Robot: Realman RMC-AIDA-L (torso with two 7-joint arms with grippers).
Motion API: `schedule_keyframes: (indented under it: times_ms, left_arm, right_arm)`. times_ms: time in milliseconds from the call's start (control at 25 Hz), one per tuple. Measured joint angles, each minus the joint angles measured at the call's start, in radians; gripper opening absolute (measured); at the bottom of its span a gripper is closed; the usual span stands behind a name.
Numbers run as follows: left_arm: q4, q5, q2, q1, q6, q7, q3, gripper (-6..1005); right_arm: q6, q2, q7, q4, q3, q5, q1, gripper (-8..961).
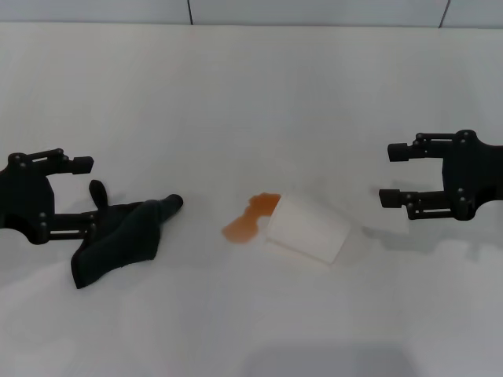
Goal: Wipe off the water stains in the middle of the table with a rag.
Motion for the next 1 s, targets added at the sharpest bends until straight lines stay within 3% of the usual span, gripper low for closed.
schedule_keyframes:
  times_ms: [600,1000]
  left_arm:
    - [0.000,-0.002,-0.006,0.001,0.000,-0.007,-0.005,847]
    - [-0.002,0.002,-0.010,0.000,0.002,-0.005,0.000,846]
  right_arm:
    - [0.026,-0.001,0.088,-0.034,-0.036,-0.011,-0.003,745]
    - [0.025,-0.005,0.353,-0.234,-0.149,-0.166,0.034,751]
